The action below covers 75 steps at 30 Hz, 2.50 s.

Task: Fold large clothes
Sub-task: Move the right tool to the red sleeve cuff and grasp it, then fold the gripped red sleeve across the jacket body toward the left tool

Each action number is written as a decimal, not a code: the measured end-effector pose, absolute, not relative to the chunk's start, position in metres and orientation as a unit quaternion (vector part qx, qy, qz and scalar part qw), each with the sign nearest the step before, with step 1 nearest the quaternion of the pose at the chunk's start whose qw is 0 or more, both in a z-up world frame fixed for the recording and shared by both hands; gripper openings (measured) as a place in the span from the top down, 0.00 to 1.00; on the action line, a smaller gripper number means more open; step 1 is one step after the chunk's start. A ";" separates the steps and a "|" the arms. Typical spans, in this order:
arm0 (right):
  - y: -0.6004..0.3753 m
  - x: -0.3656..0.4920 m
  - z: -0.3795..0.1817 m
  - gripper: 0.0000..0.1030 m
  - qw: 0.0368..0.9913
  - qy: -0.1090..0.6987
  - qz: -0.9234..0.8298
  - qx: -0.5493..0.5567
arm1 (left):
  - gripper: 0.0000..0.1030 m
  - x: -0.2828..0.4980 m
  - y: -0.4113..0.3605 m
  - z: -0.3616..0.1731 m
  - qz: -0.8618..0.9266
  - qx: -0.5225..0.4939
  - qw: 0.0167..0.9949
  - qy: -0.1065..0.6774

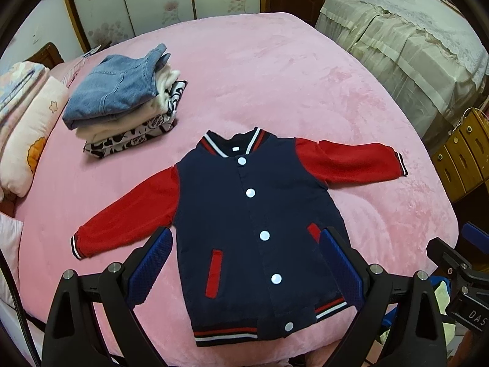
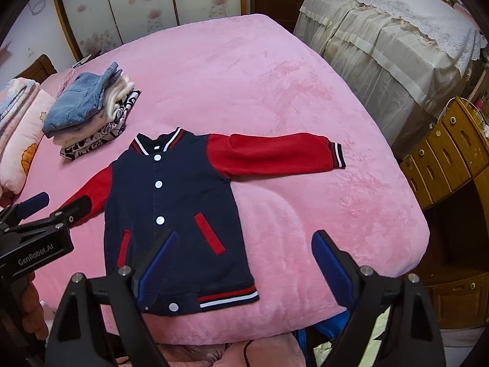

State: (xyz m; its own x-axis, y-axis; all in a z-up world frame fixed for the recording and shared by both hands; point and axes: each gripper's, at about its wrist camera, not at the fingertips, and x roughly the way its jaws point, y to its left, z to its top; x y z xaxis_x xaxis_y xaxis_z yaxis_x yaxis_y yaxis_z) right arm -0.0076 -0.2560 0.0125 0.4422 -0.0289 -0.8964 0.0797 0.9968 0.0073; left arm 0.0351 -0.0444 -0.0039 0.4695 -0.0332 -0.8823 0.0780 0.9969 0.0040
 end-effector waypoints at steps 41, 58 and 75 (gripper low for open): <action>-0.528 0.192 -0.174 0.48 0.784 0.605 0.002 0.137 | 0.07 0.197 -0.202 -0.086 0.023 0.019 0.808 0.588; -0.513 0.210 -0.209 0.87 0.756 0.636 0.029 0.152 | 0.07 0.215 -0.193 -0.107 0.043 -0.014 0.786 0.616; -0.383 0.188 -0.060 0.94 0.823 0.527 0.163 0.140 | 0.07 0.180 -0.096 -0.081 0.032 -0.060 0.801 0.595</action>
